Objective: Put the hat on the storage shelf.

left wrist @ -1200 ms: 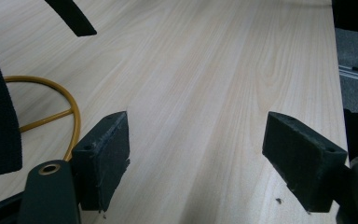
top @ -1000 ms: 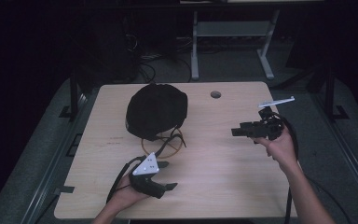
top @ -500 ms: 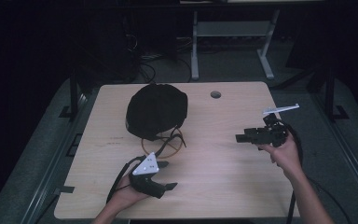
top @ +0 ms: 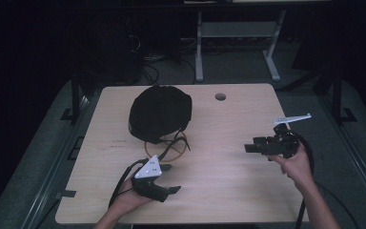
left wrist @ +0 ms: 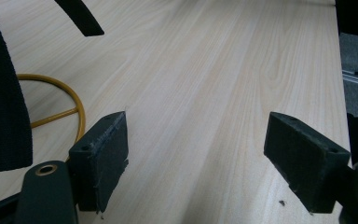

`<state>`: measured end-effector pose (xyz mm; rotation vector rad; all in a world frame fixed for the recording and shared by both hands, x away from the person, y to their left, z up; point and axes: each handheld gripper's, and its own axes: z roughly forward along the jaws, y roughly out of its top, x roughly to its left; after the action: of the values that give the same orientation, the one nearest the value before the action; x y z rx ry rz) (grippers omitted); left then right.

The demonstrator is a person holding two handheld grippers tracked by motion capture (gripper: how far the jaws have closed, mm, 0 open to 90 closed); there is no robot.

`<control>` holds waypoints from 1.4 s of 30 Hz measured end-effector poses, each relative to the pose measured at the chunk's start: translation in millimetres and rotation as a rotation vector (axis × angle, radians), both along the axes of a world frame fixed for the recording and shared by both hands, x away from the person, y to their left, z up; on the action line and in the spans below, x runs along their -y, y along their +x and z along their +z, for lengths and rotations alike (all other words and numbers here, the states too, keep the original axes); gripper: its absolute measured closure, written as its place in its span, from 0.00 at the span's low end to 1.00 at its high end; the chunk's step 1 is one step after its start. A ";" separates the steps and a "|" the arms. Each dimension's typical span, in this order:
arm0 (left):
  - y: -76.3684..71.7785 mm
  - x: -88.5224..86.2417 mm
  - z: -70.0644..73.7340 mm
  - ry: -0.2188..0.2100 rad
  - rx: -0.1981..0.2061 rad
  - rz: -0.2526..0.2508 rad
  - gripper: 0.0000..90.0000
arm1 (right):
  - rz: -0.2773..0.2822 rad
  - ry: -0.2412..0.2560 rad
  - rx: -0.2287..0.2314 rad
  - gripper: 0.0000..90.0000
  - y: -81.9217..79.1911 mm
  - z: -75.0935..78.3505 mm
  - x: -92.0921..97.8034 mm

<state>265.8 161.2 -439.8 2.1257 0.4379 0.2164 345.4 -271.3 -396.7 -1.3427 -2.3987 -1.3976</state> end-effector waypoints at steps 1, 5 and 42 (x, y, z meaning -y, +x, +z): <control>0.1 -0.3 0.1 0.005 0.002 -0.002 0.24 | -0.002 0.003 -0.002 0.32 -1.7 -0.9 1.2; 0.2 -0.4 -0.1 0.007 -0.004 -0.002 0.24 | -0.006 0.008 0.001 0.32 -8.9 -5.1 6.2; 4.4 -3.1 -1.8 -0.003 -0.024 0.022 0.23 | -0.070 0.067 0.059 0.31 -83.8 -51.4 47.5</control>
<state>270.1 164.3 -441.6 2.1233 0.4759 0.2028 261.6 -318.9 -448.1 -1.4014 -2.3388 -1.5426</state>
